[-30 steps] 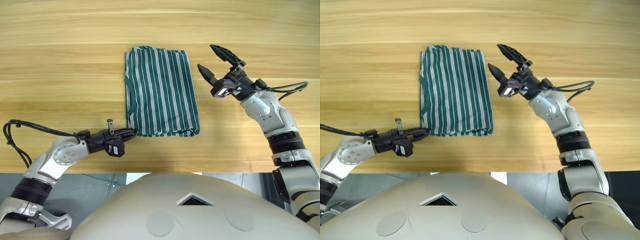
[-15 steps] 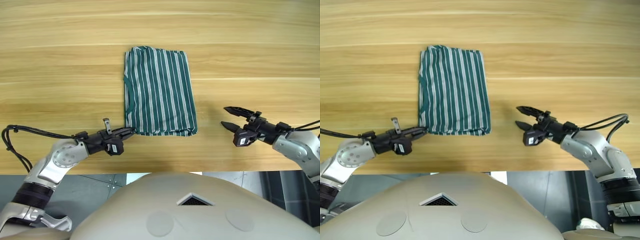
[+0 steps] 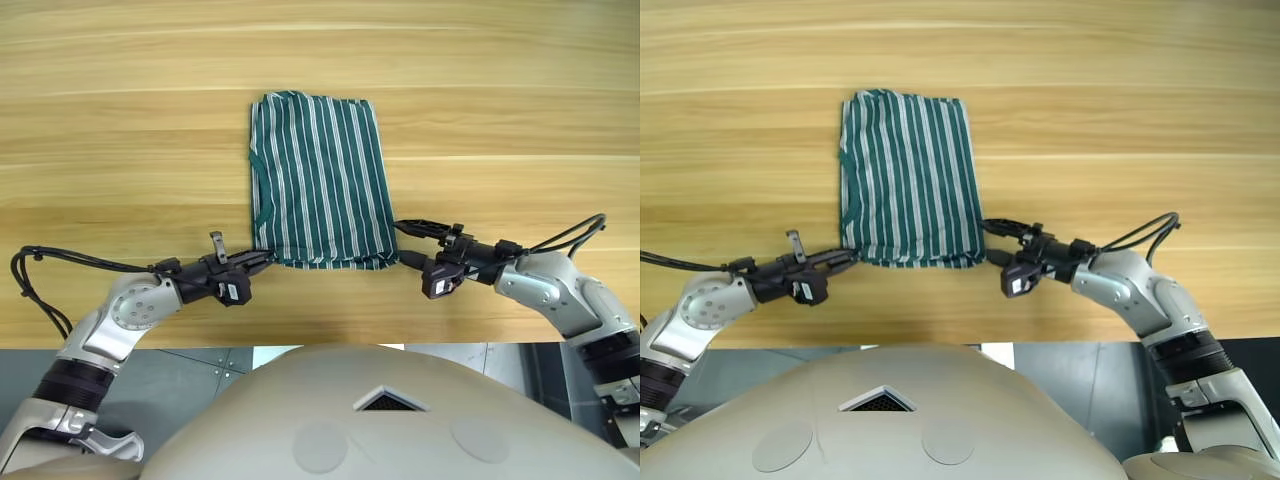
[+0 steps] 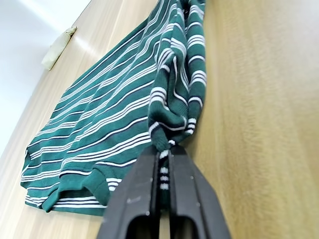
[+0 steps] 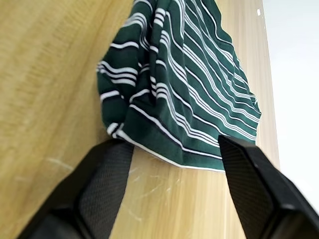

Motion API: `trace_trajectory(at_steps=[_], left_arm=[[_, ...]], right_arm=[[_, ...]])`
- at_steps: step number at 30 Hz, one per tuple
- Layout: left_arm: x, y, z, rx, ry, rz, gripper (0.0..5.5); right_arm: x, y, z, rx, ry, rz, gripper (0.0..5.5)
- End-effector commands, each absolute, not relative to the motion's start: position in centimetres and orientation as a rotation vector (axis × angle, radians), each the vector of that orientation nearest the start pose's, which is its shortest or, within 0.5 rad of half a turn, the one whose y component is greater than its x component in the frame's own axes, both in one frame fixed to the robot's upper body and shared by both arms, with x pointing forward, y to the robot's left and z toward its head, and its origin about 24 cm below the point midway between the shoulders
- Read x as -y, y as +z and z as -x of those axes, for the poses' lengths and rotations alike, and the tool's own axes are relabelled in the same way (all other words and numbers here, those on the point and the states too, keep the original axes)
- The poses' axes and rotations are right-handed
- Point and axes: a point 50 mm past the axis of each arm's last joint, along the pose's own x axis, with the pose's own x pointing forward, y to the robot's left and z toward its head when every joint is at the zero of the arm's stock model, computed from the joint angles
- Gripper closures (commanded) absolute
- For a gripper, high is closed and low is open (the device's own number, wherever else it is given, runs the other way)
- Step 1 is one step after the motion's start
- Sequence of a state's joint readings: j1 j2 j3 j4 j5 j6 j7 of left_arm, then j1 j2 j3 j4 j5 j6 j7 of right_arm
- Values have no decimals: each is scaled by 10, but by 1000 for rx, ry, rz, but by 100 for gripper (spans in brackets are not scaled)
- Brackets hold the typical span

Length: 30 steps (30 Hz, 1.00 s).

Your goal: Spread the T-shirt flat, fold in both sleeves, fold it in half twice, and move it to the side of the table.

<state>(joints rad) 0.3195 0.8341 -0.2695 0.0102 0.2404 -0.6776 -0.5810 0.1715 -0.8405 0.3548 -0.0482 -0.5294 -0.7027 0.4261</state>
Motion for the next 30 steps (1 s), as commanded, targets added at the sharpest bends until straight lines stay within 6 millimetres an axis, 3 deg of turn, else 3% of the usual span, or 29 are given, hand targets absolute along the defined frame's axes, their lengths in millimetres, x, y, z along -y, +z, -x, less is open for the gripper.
trace_trajectory(at_steps=[1, 7, 9, 23, 27, 30], left_arm=[[-211, 3, -134, -143, -1237, -916, 546], [-212, 2, -135, -147, -1238, -917, 546], [-212, 1, -136, -147, -1237, -916, 546], [-212, -1, -138, -151, -1234, -915, 546], [-213, -2, -133, -159, -1227, -903, 546], [-212, -9, -119, -195, -1221, -830, 546]], right_arm=[[183, 12, -152, 83, 1342, 1206, 240], [178, 11, -151, 85, 1358, 1190, 240], [178, 10, -152, 83, 1356, 1192, 266], [175, 8, -151, 79, 1377, 1181, 537], [177, 9, -153, 77, 1349, 1186, 543], [183, 10, -156, 73, 1277, 1176, 543]])
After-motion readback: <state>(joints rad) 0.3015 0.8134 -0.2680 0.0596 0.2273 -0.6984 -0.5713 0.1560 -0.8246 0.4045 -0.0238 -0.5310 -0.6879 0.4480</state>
